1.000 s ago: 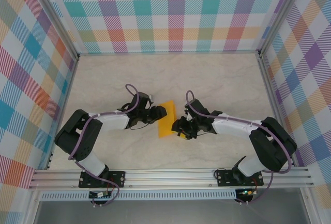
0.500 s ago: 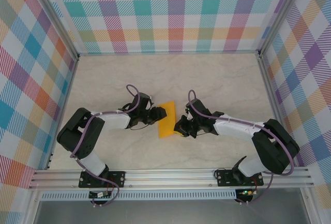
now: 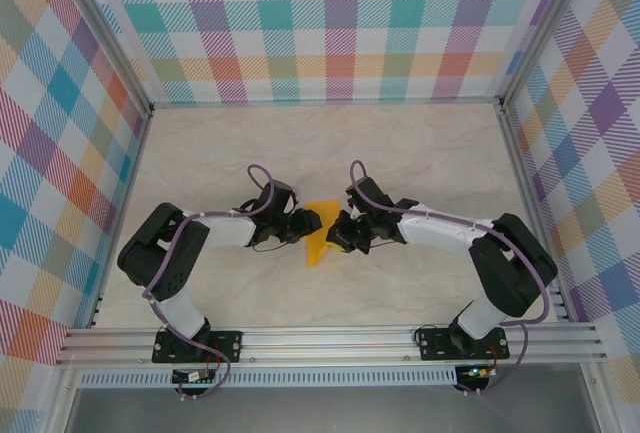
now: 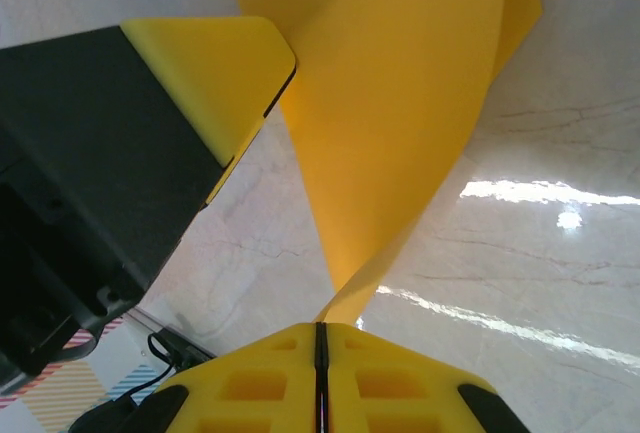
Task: Fold a paper plane with a square sheet of paper (pick it up from the middle)
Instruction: Third fold the triangle at the center of the table.
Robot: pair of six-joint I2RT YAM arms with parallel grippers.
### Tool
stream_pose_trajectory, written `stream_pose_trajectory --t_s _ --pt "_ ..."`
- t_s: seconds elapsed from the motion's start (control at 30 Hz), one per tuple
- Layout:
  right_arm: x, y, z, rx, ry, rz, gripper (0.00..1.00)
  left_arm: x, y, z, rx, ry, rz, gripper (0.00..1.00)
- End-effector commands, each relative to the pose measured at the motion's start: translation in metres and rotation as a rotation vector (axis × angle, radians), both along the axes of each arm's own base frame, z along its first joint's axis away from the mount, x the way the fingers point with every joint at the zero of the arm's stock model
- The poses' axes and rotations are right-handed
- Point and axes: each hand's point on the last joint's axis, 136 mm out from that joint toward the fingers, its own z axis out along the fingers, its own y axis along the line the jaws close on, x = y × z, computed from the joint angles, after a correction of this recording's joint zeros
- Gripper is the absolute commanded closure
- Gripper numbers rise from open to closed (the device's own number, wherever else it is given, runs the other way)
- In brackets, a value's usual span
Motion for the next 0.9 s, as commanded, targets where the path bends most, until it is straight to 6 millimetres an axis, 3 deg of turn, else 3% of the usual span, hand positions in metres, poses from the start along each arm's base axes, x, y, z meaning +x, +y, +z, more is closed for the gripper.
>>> stream_pose_trajectory --t_s 0.0,0.13,0.27,0.4,0.57,0.87 --pt "0.003 0.002 -0.007 -0.041 0.012 0.028 0.90 0.001 -0.005 0.005 0.002 -0.012 -0.015 0.61" --pt "0.008 0.006 -0.018 -0.063 0.025 0.037 0.90 0.009 -0.005 0.029 -0.009 -0.075 0.002 0.61" --pt "0.015 0.008 -0.024 -0.081 0.009 0.037 0.90 0.014 0.010 0.045 0.047 -0.131 0.051 0.60" --pt "0.022 0.010 -0.028 -0.101 -0.007 0.037 0.90 0.015 0.017 0.040 0.074 -0.126 0.068 0.60" --pt "0.027 0.014 -0.033 -0.102 -0.015 0.042 0.90 0.023 0.010 0.036 0.054 -0.116 0.057 0.60" --pt "0.034 0.013 -0.040 -0.107 -0.070 0.038 0.90 0.043 0.011 0.012 0.147 -0.095 0.062 0.62"
